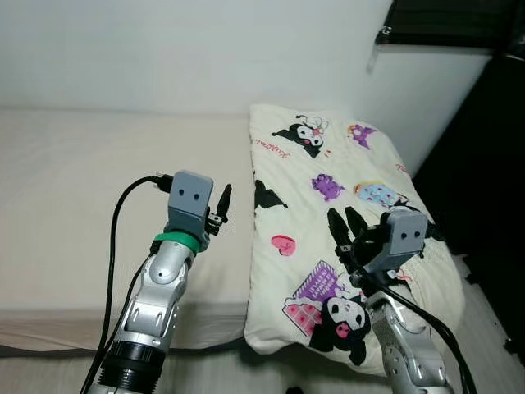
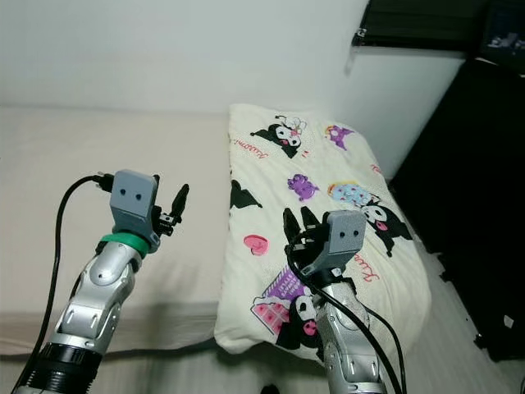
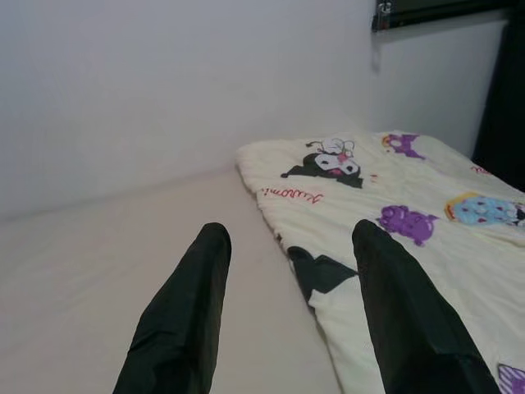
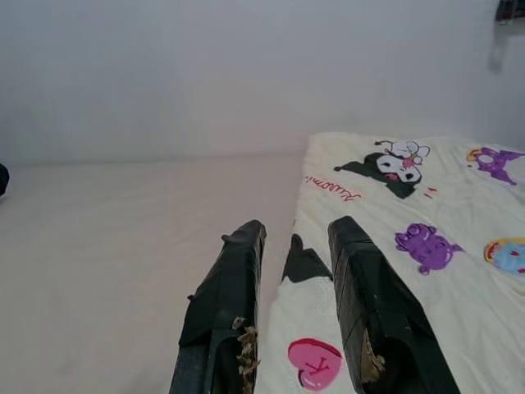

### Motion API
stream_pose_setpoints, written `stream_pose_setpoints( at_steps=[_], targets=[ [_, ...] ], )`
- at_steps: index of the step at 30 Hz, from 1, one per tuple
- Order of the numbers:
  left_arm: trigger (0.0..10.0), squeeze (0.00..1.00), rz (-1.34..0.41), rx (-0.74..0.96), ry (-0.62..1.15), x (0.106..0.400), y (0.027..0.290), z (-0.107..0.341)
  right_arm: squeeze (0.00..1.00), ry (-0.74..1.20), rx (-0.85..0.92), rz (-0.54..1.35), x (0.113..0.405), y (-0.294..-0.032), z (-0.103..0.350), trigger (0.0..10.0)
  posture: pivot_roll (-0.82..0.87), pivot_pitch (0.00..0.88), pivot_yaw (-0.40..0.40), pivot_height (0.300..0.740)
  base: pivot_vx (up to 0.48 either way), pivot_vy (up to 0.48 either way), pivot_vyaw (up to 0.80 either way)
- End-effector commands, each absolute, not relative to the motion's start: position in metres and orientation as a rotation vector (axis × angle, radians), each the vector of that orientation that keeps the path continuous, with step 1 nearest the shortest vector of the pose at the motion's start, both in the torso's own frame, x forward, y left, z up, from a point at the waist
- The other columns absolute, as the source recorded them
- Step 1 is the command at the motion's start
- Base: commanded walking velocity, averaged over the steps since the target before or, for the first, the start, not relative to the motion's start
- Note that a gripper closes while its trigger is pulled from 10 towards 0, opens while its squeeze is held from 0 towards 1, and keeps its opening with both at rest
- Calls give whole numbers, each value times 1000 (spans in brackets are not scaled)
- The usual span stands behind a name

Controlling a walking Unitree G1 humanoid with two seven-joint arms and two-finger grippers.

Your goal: Clean up the room

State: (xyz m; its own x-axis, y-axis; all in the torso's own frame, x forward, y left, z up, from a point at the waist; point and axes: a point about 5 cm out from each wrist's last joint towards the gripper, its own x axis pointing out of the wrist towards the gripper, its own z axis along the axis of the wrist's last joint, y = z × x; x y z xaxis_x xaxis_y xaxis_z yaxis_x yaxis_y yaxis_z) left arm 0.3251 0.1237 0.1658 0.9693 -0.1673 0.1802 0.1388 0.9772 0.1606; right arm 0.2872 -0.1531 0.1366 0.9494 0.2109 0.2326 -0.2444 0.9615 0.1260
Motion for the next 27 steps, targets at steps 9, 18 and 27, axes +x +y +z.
stream_pose_setpoints(
  at_steps=[9,18,27],
  targets=[
    [10000,0,-174,161,-188,325,120,163,0,-203,173,219,287,-155,133,10000,13,73,-44,722,-99,0,0],
    [10000,0,-187,164,-200,325,118,166,0,-201,177,213,286,-156,132,10000,10,75,-39,722,0,0,0],
    [10000,0,-187,165,-194,325,118,165,0,-211,188,222,286,-155,133,10000,10,75,-39,722,0,0,219]
  ],
)
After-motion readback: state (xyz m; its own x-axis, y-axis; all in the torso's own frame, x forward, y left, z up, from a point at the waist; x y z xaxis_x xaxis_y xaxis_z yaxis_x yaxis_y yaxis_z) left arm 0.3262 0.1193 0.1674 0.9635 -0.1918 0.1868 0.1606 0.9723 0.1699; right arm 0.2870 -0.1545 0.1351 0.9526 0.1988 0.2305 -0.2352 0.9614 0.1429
